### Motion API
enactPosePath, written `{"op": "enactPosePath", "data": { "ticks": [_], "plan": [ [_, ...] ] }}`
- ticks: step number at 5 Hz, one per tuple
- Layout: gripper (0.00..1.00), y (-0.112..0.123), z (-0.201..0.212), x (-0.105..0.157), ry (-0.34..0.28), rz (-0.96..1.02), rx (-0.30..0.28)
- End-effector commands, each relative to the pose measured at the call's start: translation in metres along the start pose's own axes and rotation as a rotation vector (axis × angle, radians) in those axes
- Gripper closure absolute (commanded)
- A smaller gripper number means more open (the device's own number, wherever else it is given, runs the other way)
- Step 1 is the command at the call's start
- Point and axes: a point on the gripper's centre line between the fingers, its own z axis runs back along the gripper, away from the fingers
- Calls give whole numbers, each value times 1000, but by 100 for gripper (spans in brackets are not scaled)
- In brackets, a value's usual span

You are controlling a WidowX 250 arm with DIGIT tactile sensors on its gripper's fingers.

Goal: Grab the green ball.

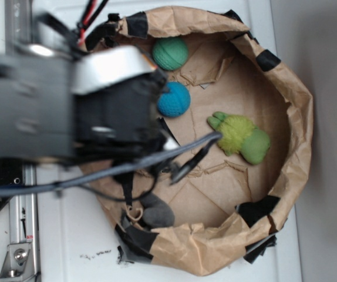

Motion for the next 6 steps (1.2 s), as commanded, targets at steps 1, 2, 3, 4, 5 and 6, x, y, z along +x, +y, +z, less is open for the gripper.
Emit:
{"op": "enactPosePath", "data": {
  "ticks": [1, 2, 3, 4, 5, 6],
  "plan": [
    [0, 23, -58, 34, 20, 415, 125],
    [0, 30, -69, 40, 33, 475, 171],
    [0, 38, -71, 44, 9, 520, 198],
    [0, 31, -66, 43, -15, 520, 198],
    [0, 26, -55, 45, -57, 485, 209],
    [0, 26, -53, 55, -145, 403, 138]
  ]
}}
